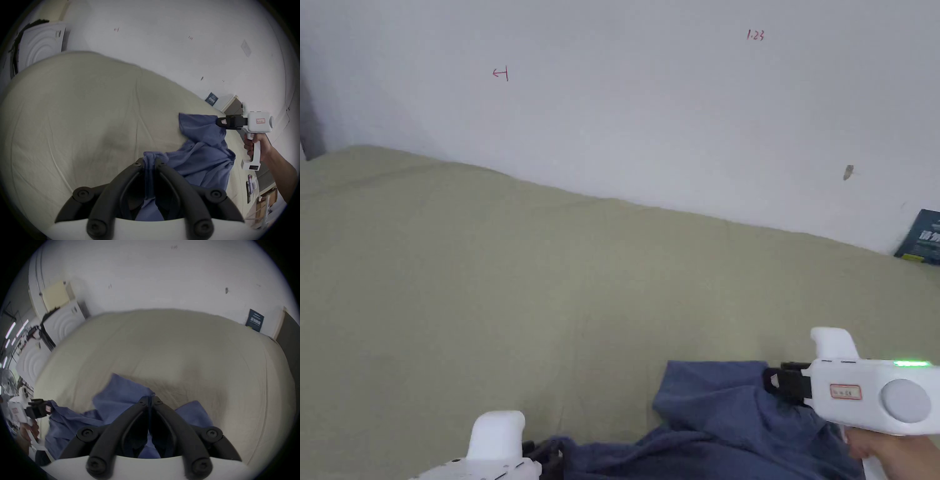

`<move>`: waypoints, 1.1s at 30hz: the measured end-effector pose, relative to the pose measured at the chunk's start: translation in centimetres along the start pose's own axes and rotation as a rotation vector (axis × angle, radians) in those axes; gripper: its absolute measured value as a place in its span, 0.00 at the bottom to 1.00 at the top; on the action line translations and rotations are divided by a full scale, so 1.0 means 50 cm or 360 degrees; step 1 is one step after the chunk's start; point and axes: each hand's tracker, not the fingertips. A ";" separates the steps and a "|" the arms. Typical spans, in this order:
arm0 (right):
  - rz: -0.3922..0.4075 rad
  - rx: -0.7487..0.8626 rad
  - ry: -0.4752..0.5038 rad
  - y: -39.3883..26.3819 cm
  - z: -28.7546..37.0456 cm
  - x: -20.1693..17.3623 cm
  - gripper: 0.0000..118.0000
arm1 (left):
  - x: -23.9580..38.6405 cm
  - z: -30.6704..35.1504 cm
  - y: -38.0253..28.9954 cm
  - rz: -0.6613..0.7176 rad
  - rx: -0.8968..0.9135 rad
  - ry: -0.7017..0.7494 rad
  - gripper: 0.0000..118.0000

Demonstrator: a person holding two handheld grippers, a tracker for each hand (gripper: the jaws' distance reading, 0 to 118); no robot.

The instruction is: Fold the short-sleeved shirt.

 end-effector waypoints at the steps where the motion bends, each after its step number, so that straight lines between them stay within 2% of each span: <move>1: -0.0021 0.0054 0.0009 0.002 0.027 -0.007 0.02 | 0.003 0.014 0.005 -0.0015 0.0071 -0.0008 0.08; 4: 0.0023 0.0257 -0.0005 0.013 0.121 -0.031 0.02 | 0.024 0.070 0.042 -0.0033 0.0210 -0.0012 0.08; 6: -0.0001 0.0390 -0.0021 0.029 0.196 -0.045 0.02 | 0.039 0.114 0.077 -0.0073 0.0280 -0.0029 0.08; 7: -0.0020 0.0428 0.0025 0.040 0.235 -0.048 0.02 | 0.051 0.140 0.100 -0.0101 0.0332 -0.0032 0.08; 10: 0.0056 0.0577 -0.0053 0.078 0.364 -0.084 0.02 | 0.073 0.219 0.169 -0.0161 0.0490 -0.0008 0.08; 12: 0.0005 0.0693 -0.0065 0.110 0.443 -0.093 0.02 | 0.086 0.265 0.223 -0.0161 0.0579 -0.0036 0.08; 14: -0.0037 0.0771 -0.0014 0.150 0.515 -0.103 0.02 | 0.098 0.310 0.272 -0.0209 0.0679 -0.0036 0.08; 18: 0.0025 0.0971 -0.0075 0.230 0.648 -0.138 0.02 | 0.125 0.388 0.381 -0.0236 0.0828 -0.0084 0.08; 23: -0.0010 0.1195 -0.0066 0.323 0.781 -0.173 0.02 | 0.172 0.482 0.499 -0.0380 0.1025 -0.0085 0.08; 26: 0.0020 0.1310 -0.0119 0.387 0.850 -0.188 0.02 | 0.195 0.523 0.573 -0.0366 0.1088 -0.0107 0.08; 29: -0.0030 0.1399 -0.0097 0.448 0.906 -0.187 0.02 | 0.212 0.543 0.643 -0.0338 0.1156 -0.0116 0.08; 33: -0.0012 0.1519 -0.0196 0.532 0.957 -0.175 0.02 | 0.245 0.551 0.721 -0.0343 0.1233 -0.0126 0.08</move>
